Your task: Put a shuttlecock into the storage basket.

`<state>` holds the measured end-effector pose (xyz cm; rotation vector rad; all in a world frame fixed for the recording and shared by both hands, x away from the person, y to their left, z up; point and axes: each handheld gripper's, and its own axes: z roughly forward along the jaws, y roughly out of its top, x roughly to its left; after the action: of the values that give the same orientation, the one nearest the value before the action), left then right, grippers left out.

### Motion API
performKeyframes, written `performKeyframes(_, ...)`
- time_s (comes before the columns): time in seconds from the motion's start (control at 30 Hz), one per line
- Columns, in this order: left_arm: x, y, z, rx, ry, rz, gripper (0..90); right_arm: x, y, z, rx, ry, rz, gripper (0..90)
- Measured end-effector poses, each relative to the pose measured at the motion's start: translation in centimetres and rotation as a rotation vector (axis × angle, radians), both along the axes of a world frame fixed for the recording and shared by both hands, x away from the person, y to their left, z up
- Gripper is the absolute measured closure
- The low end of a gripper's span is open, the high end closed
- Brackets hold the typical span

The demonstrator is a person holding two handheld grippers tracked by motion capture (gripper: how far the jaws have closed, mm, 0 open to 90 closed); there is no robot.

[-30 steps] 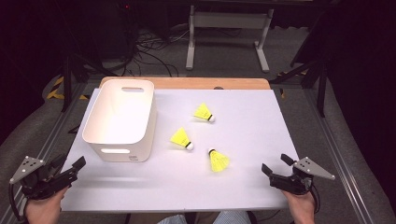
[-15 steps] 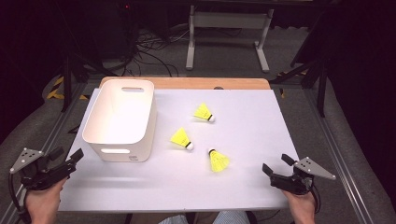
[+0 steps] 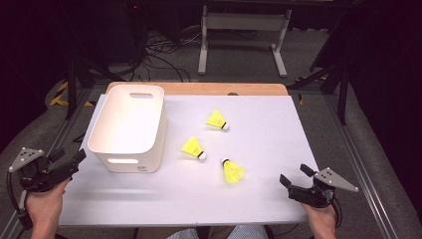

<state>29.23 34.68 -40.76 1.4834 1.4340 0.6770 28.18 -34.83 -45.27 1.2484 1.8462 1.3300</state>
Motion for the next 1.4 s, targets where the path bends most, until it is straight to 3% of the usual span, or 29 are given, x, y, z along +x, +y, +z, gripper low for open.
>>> performKeyframes(0.67,2.1,0.4,2.7,0.0,0.006,0.035,27.4,0.0,0.0,0.0,0.0,0.0,0.004,9.9)
performKeyframes(0.8,2.5,0.4,3.5,-0.017,0.01,0.036,27.4,0.0,0.0,0.0,-0.002,0.003,0.004,9.9)
performKeyframes(1.2,3.1,-0.3,5.3,-0.034,0.011,0.005,28.6,0.0,-0.1,0.0,0.004,0.003,0.006,9.8)
performKeyframes(1.4,3.3,-1.1,6.0,-0.032,-0.01,-0.028,28.5,0.1,0.0,0.0,0.0,0.006,0.008,9.8)
